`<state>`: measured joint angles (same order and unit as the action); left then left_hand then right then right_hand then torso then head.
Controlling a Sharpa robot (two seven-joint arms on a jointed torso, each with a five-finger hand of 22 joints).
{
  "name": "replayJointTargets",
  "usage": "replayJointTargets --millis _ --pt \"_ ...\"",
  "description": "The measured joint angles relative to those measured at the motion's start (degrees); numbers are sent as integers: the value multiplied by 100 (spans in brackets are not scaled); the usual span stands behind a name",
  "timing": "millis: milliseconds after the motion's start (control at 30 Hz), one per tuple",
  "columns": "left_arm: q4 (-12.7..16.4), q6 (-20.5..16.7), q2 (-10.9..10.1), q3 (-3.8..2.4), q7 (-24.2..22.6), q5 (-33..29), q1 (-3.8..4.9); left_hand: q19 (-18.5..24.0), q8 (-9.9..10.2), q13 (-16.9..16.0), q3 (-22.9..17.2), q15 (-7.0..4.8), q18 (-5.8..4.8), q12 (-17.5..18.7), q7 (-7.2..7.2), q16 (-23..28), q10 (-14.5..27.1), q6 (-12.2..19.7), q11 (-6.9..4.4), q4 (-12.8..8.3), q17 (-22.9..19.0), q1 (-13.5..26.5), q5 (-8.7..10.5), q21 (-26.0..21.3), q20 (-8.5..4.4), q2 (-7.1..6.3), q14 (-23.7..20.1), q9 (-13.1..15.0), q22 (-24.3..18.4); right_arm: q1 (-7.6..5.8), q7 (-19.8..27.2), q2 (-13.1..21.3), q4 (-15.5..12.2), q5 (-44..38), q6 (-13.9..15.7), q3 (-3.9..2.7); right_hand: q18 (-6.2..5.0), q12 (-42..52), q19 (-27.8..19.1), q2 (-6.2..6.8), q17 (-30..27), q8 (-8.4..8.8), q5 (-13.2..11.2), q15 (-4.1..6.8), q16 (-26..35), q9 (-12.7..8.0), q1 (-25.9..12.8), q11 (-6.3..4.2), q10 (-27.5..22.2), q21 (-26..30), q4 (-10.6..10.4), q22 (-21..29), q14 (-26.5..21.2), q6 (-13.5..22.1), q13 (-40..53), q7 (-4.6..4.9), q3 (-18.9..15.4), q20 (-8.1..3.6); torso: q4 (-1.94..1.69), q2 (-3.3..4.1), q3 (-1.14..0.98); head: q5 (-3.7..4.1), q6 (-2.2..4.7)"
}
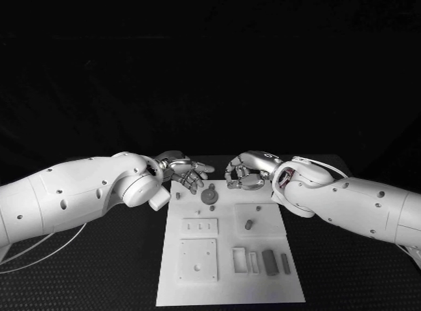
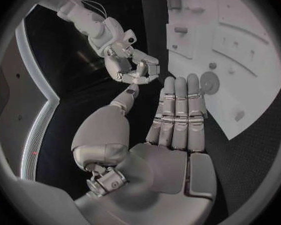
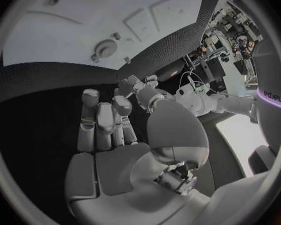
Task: Assemble the parts on the task board
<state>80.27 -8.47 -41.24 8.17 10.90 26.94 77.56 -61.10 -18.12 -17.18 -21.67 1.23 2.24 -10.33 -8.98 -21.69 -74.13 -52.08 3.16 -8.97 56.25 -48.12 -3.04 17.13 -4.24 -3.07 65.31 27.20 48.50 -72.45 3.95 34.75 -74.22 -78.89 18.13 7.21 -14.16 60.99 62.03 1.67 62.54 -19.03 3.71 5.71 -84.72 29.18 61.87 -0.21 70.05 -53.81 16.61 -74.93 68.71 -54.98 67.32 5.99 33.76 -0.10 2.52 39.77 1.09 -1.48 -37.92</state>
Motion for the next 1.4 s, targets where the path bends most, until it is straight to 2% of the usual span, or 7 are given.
replayJointTargets --millis 200,400,533,633,733,933,1400 --pt "86 53 46 11 235 133 1 -105 -23 -200 223 -113 48 -120 103 -94 -93 -186 -93 14 150 225 0 84 -104 60 113 -3 89 -3 -158 -146 -126 -157 -105 3 27 0 22 0 -1 0 0 -1 0 0 0 0 0 0 0 0 0 -1 0 -1 0 -22 -16 -40 15 -38 -48" --pt "128 161 67 11 409 262 1 -299 -282 -659 419 -237 89 -423 290 -463 -270 -541 -249 8 408 328 0 300 -230 103 258 231 320 -1 -260 -209 -160 -260 -172 5 -7 0 22 1 -1 0 0 2 0 0 -1 1 1 0 1 1 19 -8 0 -8 -1 -22 -16 -47 19 -49 -82" --pt "147 280 72 15 523 376 1 -348 -537 -1493 570 -363 88 -1158 386 -1142 -71 -607 -371 44 763 355 0 641 -348 135 188 811 791 0 -301 -235 -171 -294 -194 6 -10 0 22 1 -1 0 0 11 0 0 -1 1 1 0 1 1 30 -10 -1 -10 -1 -22 -18 -45 15 -49 -108" --pt "179 365 74 27 608 452 1 -378 -684 -1839 594 -424 86 -1519 469 -1450 26 -673 -430 50 873 311 0 802 -419 179 195 1110 1001 0 -323 -253 -192 -312 -206 6 -10 0 22 1 -1 0 0 11 0 0 -1 1 1 0 1 1 30 -11 -1 -11 -1 -21 -18 -43 11 -49 -127" --pt "197 425 88 31 680 509 1 -339 -870 -2301 631 -525 83 -2043 525 -1916 229 -622 -513 88 979 282 0 1023 -501 151 91 1690 1332 0 -336 -262 -236 -324 -214 8 -11 0 22 2 -1 -1 0 11 0 0 -1 1 1 0 1 1 30 -12 -1 -12 -1 -21 -16 -44 10 -45 -135" --pt "199 479 120 35 763 591 1 -299 -877 -2494 632 -550 77 -2297 552 -2181 381 -594 -520 202 876 258 0 1064 -542 126 -7 2121 1527 2 -353 -273 -288 -337 -221 8 -11 0 22 2 -1 -1 0 10 1 0 -2 1 1 0 8 1 30 -15 -1 -14 -8 -21 -14 -43 9 -46 -146" --pt "166 487 145 49 956 778 1 -244 -697 -2495 650 -522 39 -2329 512 -2285 495 -552 -491 417 695 275 0 1053 -528 50 -135 2325 1582 8 -376 -256 -409 -365 -222 9 -11 0 21 10 9 -4 0 8 1 0 -9 1 2 0 8 2 31 -15 -2 -15 -9 -19 -16 -40 9 -40 -169"
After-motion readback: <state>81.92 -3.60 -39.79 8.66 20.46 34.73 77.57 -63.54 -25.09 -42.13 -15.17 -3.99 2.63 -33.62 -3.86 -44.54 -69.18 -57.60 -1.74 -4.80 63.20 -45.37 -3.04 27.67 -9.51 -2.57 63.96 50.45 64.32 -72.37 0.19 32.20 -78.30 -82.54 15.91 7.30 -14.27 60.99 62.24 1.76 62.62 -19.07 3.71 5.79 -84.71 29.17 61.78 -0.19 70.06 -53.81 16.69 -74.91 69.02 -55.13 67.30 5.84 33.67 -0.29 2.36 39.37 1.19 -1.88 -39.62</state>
